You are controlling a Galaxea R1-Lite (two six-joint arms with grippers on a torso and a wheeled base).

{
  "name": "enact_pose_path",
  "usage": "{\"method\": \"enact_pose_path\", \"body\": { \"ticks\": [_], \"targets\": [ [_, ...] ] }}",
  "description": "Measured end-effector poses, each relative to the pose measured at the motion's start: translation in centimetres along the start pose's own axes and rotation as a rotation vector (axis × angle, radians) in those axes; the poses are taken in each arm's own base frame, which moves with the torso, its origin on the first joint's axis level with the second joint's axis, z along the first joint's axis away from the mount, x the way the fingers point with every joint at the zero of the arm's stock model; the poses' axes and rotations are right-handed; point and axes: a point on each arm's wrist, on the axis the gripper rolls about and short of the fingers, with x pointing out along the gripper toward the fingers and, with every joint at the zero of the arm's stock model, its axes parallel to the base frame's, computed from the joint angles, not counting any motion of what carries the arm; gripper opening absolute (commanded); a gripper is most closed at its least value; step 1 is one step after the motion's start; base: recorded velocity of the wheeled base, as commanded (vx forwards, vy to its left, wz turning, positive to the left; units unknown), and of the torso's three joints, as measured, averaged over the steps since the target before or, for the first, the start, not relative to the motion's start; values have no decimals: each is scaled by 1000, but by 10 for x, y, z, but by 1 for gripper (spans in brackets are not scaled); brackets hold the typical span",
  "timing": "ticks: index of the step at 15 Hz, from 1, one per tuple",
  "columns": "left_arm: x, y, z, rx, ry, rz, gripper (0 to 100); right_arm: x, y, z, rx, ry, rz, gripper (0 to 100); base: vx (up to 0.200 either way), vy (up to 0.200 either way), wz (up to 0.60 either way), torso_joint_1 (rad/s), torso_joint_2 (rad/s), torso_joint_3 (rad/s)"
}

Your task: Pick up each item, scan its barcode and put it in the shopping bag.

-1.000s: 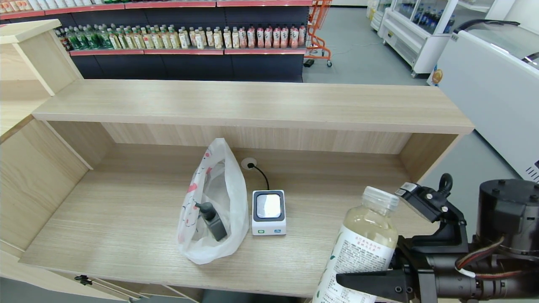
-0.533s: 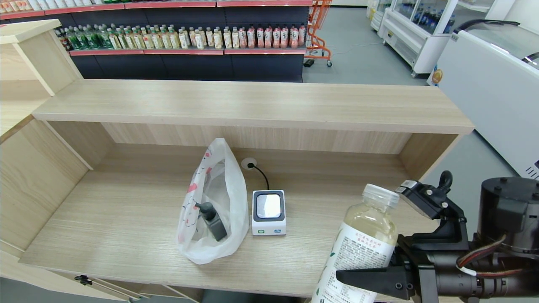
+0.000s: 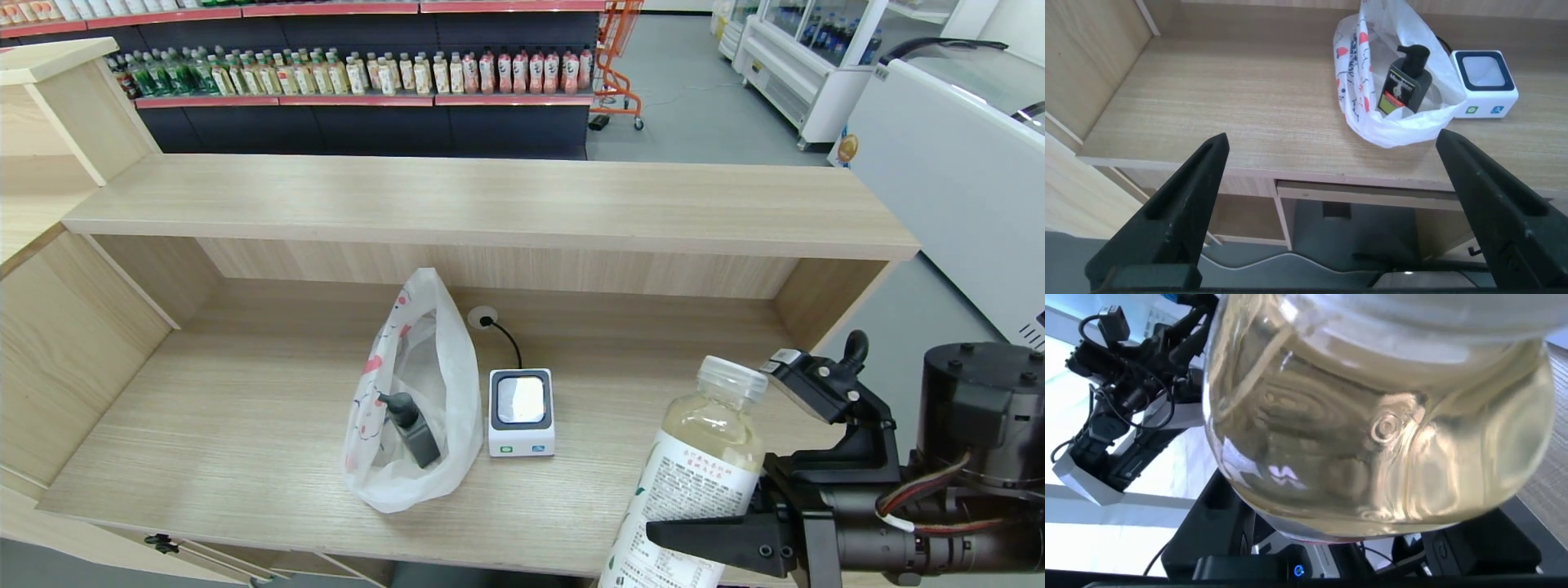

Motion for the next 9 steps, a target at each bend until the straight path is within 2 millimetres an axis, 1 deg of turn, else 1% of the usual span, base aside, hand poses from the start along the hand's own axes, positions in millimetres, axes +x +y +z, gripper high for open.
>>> {"method": "enact_pose_path", "body": {
  "ticks": [4,9],
  "targets": [
    [0,0,0,0,0,0,100,11,6,5,-14,6,37,0,0,0,0,0,0,0],
    [0,0,0,0,0,-1,100,18,2,6,-12,16,31,0,0,0,0,0,0,0]
  ]
}}
